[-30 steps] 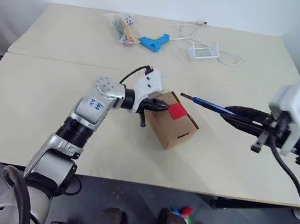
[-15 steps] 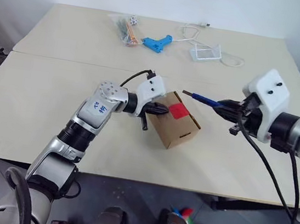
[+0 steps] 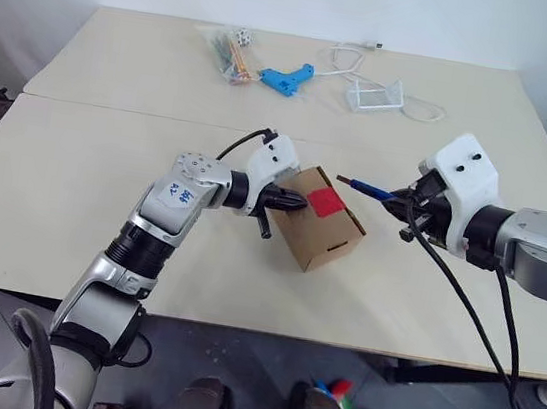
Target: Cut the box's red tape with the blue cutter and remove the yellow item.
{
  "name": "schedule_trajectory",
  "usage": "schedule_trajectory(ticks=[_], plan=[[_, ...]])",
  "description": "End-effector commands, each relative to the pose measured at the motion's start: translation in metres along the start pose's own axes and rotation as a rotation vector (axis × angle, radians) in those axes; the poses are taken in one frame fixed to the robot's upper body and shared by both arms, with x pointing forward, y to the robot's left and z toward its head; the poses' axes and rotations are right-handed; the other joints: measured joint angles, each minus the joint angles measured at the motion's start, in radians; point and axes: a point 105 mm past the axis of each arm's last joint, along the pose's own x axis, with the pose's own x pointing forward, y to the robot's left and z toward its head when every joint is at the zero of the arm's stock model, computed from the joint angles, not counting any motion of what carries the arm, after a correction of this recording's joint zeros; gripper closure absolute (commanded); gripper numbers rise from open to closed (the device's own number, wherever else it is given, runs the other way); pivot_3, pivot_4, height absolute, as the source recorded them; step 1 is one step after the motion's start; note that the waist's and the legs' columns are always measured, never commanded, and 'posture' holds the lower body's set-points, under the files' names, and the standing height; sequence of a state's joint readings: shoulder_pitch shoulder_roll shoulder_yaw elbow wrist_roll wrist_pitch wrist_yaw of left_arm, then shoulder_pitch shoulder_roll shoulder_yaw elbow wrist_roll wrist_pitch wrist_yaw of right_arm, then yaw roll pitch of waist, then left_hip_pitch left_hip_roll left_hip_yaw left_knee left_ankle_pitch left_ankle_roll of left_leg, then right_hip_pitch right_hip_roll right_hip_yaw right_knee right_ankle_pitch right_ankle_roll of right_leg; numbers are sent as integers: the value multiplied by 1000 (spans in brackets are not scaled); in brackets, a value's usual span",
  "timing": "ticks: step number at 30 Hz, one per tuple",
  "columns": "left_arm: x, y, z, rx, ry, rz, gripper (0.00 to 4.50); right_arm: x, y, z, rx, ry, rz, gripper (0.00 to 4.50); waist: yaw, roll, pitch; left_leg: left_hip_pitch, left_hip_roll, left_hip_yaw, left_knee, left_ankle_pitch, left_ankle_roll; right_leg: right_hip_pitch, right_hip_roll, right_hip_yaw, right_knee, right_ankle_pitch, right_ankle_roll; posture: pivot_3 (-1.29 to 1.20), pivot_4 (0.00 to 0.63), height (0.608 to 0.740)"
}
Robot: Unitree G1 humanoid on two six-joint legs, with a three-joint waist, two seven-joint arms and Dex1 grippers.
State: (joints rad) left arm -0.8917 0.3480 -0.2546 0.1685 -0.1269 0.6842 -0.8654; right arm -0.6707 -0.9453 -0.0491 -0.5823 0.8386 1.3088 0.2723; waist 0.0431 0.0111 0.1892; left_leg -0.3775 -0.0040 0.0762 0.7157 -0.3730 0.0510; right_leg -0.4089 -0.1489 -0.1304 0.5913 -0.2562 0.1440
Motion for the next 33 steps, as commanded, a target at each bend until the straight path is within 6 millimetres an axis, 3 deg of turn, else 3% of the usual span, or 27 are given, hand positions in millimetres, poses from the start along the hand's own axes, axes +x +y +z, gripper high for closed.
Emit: schedule_trajectory(ticks=[1,11,33], plan=[[1,-4,-9,-25,26,-10,4500,-2,-1,4,-11,-28,-8,4233,-1,0,0,0,0,0,0,0,0,0,0,0,0,0,0,0,150,740],[2,-9,-10,-33,33,-24,4500,0,-11,6,-18,-73,-56,4233,-3,0,0,0,0,0,0,0,0,0,0,0,0,0,0,0,150,740],[1,-15,-16,-57,50,-26,4500,9,5,15,-8,-116,26,4233,-13,0,0,0,0,0,0,0,0,0,0,0,0,0,0,0,150,740]])
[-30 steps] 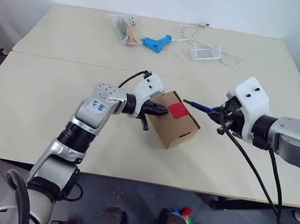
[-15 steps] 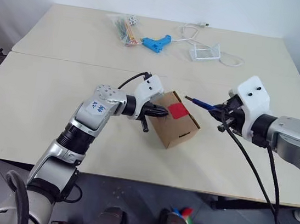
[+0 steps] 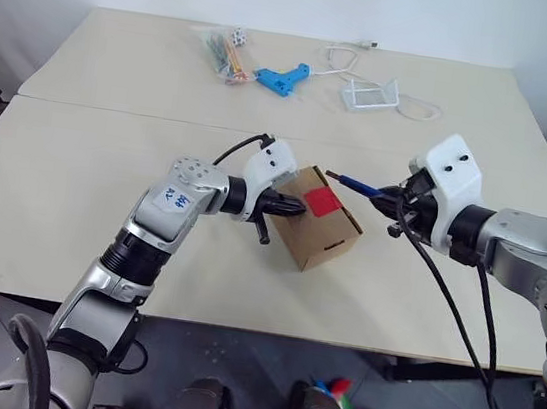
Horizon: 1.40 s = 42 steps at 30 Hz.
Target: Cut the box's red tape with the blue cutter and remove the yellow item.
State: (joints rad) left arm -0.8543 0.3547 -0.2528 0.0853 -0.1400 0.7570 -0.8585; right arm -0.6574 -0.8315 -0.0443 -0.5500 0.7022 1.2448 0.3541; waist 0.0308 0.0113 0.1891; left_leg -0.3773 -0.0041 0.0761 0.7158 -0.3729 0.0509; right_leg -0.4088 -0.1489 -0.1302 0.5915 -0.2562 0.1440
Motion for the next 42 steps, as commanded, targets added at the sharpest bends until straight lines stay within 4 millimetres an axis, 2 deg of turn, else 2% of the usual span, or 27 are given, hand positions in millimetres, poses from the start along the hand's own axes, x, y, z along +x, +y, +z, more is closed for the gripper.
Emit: schedule_trajectory(ticks=[1,15,18,27,35,42], plan=[[3,-5,-13,-32,40,-16,4500,-3,4,11,-43,-34,3,4233,-1,0,0,0,0,0,0,0,0,0,0,0,0,0,0,0,150,740],[4,-4,-14,-34,44,-13,4500,-3,16,-2,-27,33,57,4233,-4,0,0,0,0,0,0,0,0,0,0,0,0,0,0,0,150,740],[3,-3,-14,-33,46,-11,4500,-2,16,-1,-25,25,56,4233,-4,0,0,0,0,0,0,0,0,0,0,0,0,0,0,0,150,740],[2,-3,-15,-36,50,-11,4500,-11,-4,15,-40,-29,-21,4233,-5,0,0,0,0,0,0,0,0,0,0,0,0,0,0,0,150,740],[4,-4,-16,-41,55,-19,4500,-12,0,17,-26,-47,-5,4233,-5,0,0,0,0,0,0,0,0,0,0,0,0,0,0,0,150,740],[4,-4,-17,-39,58,-20,4500,-10,8,9,-14,-10,29,4233,-5,0,0,0,0,0,0,0,0,0,0,0,0,0,0,0,150,740]])
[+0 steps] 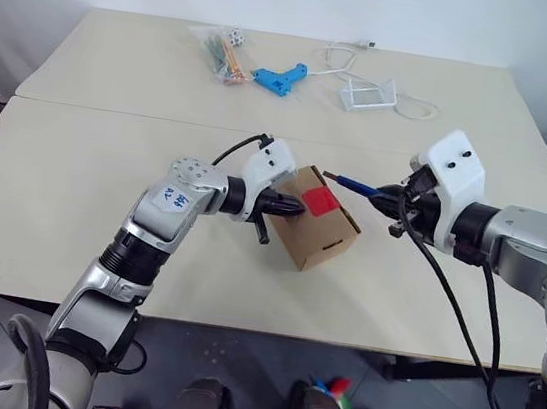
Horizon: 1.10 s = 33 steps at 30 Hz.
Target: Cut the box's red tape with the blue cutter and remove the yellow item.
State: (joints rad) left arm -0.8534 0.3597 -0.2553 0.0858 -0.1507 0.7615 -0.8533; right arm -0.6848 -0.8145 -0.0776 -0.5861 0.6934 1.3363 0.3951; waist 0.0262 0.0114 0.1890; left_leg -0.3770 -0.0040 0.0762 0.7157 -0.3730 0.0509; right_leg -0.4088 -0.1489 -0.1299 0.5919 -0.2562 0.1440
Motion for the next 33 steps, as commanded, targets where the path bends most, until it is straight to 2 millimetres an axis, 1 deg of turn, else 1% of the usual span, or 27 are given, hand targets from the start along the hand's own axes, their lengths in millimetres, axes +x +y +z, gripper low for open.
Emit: schedule_trajectory(ticks=[1,7,16,24,33], plan=[[5,-4,-16,-32,57,-20,4500,-4,6,3,-15,-17,11,4233,0,0,0,0,0,0,0,0,0,0,0,0,0,0,0,0,150,740],[4,-4,-16,-32,61,-20,4500,-3,10,-4,-12,3,22,4233,0,0,0,0,0,0,0,0,0,0,0,0,0,0,0,0,150,740],[5,-4,-17,-31,61,-21,4500,-2,10,-6,-14,8,17,4233,0,0,0,0,0,0,0,0,0,0,0,0,0,0,0,0,150,740],[6,-5,-21,-29,83,-24,4500,-3,9,-13,-10,65,32,4233,0,0,0,0,0,0,0,0,0,0,0,0,0,0,0,0,150,740],[7,-7,-22,-41,87,-21,4500,-8,9,-23,-16,178,79,4233,1,0,0,1,0,0,0,0,0,1,0,0,0,0,0,0,150,740]])
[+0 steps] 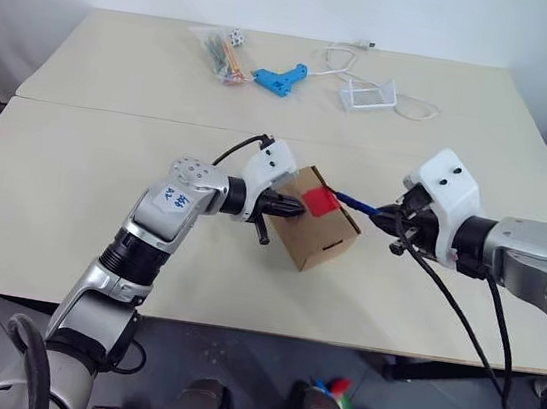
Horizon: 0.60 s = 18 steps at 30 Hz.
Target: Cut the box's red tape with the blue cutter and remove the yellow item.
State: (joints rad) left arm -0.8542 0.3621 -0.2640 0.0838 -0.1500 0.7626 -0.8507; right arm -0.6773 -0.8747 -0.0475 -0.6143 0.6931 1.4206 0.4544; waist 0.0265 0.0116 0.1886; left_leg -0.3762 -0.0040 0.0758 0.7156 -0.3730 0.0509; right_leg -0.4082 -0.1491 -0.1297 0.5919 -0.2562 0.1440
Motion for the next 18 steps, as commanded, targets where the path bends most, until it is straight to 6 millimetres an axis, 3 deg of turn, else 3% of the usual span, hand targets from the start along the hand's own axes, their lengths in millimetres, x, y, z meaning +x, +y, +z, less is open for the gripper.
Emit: schedule_trajectory(ticks=[1,11,18], plan=[[6,-7,-22,-47,80,-20,4500,-3,3,-7,3,68,46,4233,0,0,0,0,0,0,0,0,0,0,0,0,0,0,0,0,150,740],[6,-8,-23,-56,81,-17,4500,-7,5,-14,10,130,85,4233,0,0,0,0,0,0,0,0,0,0,0,0,0,0,0,0,150,740],[6,-8,-24,-58,82,-15,4500,-41,8,-20,57,145,126,4233,3,0,0,0,0,-1,0,0,0,0,0,0,0,0,0,0,150,740]])
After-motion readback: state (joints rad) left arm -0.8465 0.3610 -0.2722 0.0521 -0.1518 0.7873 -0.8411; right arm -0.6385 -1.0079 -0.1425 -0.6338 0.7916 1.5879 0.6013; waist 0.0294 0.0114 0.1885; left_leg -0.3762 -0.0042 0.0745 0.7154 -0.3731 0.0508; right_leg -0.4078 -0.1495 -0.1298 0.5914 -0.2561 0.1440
